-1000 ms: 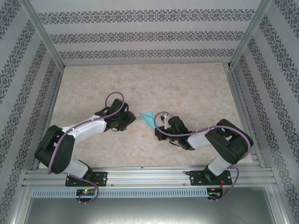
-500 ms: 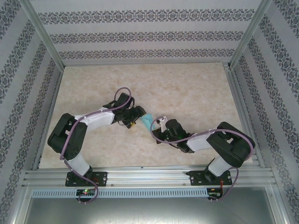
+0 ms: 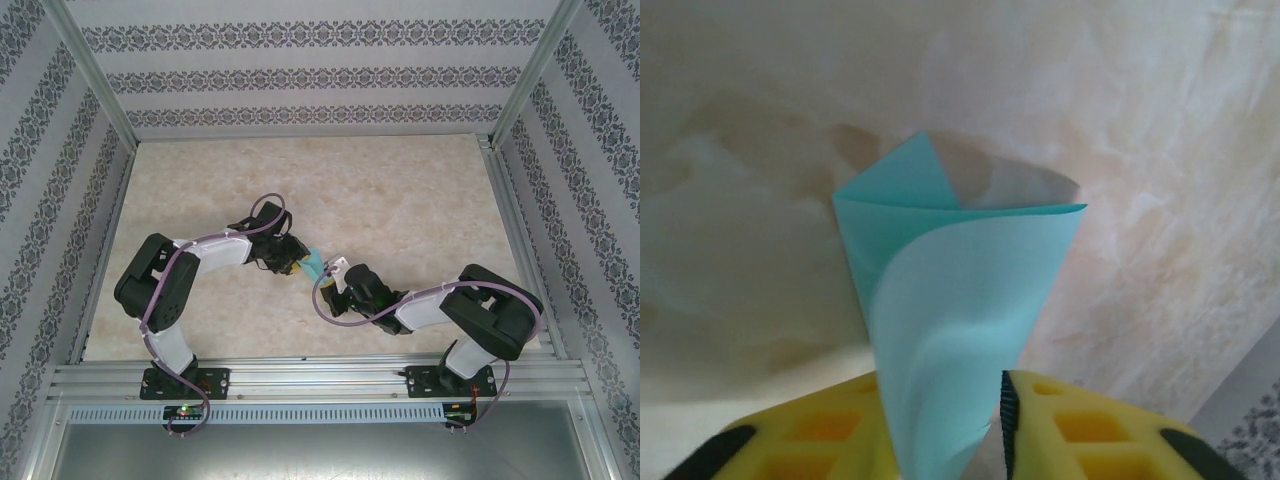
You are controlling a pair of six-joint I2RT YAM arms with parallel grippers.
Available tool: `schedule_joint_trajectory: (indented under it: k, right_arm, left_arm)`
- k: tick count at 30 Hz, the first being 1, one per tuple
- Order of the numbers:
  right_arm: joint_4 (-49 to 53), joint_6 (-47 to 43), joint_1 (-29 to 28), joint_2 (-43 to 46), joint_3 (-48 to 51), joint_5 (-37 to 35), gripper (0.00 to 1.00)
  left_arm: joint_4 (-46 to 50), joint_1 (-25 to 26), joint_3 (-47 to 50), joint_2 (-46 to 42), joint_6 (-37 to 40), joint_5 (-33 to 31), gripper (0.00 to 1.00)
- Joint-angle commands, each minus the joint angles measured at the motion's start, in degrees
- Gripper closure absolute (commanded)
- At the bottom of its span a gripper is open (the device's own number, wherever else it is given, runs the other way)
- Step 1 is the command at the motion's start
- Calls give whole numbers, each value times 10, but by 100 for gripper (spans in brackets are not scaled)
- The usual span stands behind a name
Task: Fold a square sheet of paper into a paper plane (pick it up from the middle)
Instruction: Fold the wing for the fifth time at the center of the table.
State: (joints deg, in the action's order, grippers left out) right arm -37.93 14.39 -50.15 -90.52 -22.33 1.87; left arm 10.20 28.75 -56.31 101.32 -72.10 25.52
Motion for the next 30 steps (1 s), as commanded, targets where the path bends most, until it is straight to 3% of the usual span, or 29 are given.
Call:
schedule_joint_trajectory:
  k: [1, 3, 7, 10, 15, 23, 30]
  right_arm:
    - [9, -29, -10, -2, -13, -29, 97]
    - [17, -37, -12, -1, -15, -33, 96]
    - [31, -49, -16, -1, -18, -40, 91]
    - [50, -64, -20, -1, -25, -53, 88]
    - [73, -86, -28, -3, -38, -72, 82]
    - [88, -102, -35, 1, -41, -105, 82]
    - [87, -102, -36, 5, -40, -115, 90]
  left_arm:
    - [30, -5, -8, -2, -4, 6, 74]
    - [34, -5, -8, -3, -3, 7, 76]
    - [46, -5, -13, -5, 3, 6, 93]
    - [50, -5, -17, -5, 5, 8, 96]
    - [50, -5, -22, -3, 9, 12, 97]
    - [46, -6, -19, -5, 10, 16, 97]
    - [45, -6, -20, -5, 13, 18, 98]
